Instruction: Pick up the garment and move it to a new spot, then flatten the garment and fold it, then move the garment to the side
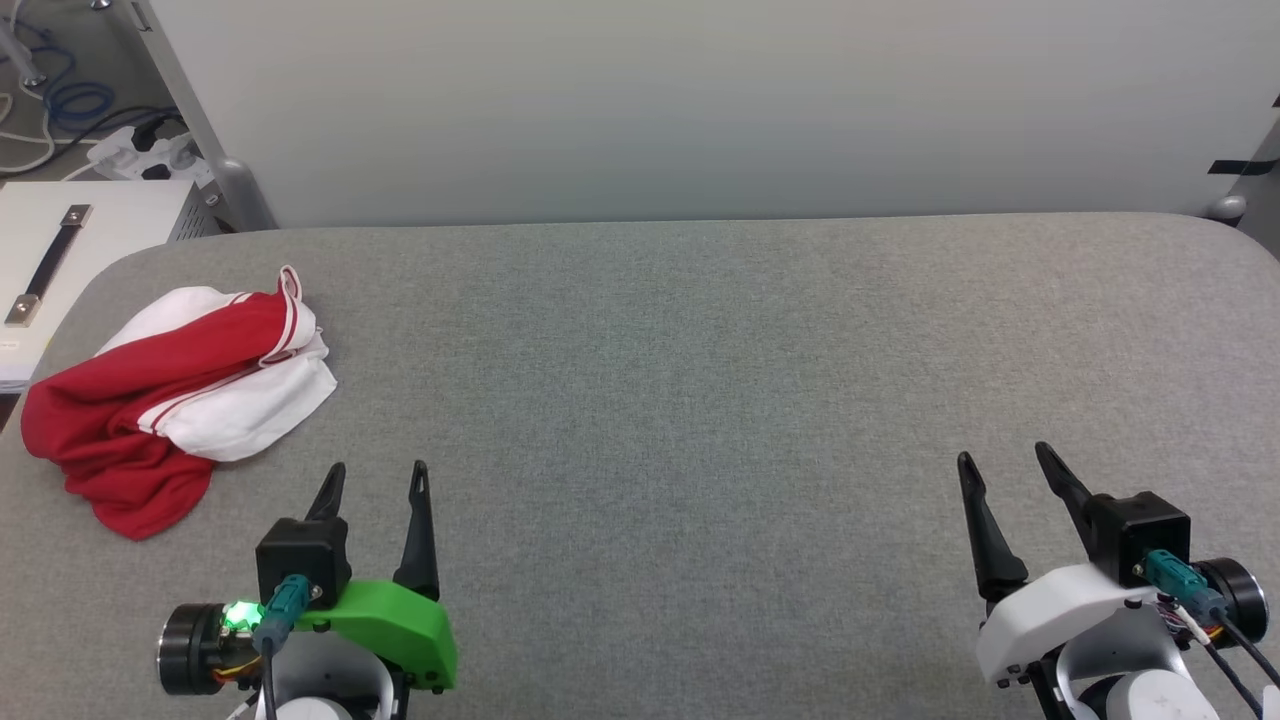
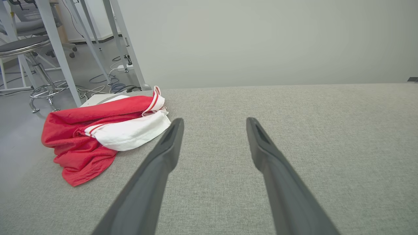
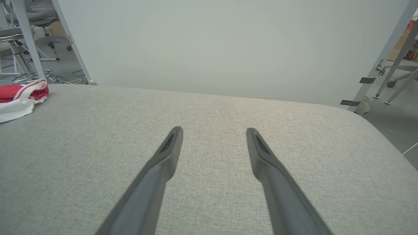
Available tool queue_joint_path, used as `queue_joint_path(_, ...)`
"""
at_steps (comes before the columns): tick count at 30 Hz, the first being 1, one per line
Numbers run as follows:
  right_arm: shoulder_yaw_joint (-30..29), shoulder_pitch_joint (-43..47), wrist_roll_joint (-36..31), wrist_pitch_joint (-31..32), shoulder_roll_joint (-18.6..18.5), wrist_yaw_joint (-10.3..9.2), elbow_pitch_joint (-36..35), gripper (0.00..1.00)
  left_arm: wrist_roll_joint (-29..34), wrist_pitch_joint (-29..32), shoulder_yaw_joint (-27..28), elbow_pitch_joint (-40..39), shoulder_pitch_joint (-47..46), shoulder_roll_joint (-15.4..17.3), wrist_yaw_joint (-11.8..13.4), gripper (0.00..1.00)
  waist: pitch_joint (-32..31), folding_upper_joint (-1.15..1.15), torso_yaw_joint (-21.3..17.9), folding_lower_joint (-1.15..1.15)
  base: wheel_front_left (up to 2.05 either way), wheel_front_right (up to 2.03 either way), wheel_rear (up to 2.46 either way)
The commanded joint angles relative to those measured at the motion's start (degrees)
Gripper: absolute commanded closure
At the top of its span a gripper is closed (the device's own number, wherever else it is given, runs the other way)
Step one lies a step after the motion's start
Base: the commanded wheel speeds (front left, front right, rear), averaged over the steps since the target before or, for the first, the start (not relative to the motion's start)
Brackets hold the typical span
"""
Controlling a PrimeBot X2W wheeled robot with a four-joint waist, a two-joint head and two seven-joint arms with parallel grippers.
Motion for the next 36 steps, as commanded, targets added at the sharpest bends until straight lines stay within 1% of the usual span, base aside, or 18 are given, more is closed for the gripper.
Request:
queue_joint_path(1,-0.1,-0.2,0.5,-0.7,0.0,-0.01,0.3,0.00,-0.7,-0.6,-0.2,0.2,0.1,0.0,0.0,0.00,0.0,0.00,0.0,0.00,0.00,0.00,0.00)
queue_joint_path(10,-0.1,-0.4,1.2,-1.7,0.0,-0.01,0.5,0.00,-1.9,-1.6,-0.3,0.7,0.1,-0.1,-0.1,0.00,0.1,0.00,0.0,0.00,0.00,0.00,0.00)
queue_joint_path(21,0.0,-0.2,3.0,-3.0,0.0,-0.02,-1.1,0.00,-3.1,-2.9,-0.5,0.3,0.3,-0.1,-0.8,0.00,0.2,0.00,0.0,0.00,0.00,0.00,0.00)
queue_joint_path(36,-0.1,0.0,4.7,-4.8,0.1,-0.02,-2.3,0.00,-4.4,-4.7,-0.7,-1.4,0.6,-0.1,-1.8,0.00,0.3,0.00,0.0,0.00,0.00,0.00,0.00)
